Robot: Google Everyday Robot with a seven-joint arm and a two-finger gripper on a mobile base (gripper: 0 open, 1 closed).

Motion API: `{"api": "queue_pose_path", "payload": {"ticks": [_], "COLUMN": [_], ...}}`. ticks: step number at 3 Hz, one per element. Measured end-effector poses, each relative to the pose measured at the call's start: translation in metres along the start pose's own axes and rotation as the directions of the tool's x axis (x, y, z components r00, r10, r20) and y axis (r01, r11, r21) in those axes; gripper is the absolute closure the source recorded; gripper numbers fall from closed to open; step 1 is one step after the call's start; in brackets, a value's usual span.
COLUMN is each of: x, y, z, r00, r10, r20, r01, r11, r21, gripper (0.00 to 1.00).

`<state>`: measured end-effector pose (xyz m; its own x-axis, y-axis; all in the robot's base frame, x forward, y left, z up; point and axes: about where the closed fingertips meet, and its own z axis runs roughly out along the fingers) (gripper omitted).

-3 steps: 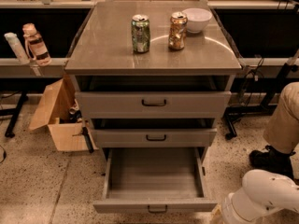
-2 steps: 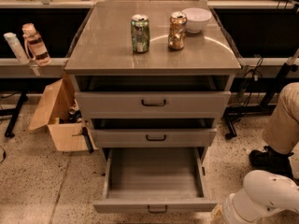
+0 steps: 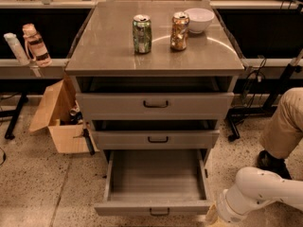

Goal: Close bottom drawer

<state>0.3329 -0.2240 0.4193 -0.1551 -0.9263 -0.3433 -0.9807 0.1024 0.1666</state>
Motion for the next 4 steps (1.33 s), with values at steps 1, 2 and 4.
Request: {"api": "queue_pose_path", "payload": {"ticks": [1,2,4], "x": [-0.001,0.002,0.016], "y": [-0.013,-0.022,-0.059], "z": [0.015,0.032,0.094], "r00": [1.0,1.0,0.997], "r10": [0.007,0.017,0.077], "r20": [0.006,0.01,-0.005], "r01": [-0.007,-0.017,-0.077], "r11": [0.9999,0.9997,0.9944], "r21": [-0.01,-0.016,-0.071], "gripper": [1.0,1.0,1.0]}}
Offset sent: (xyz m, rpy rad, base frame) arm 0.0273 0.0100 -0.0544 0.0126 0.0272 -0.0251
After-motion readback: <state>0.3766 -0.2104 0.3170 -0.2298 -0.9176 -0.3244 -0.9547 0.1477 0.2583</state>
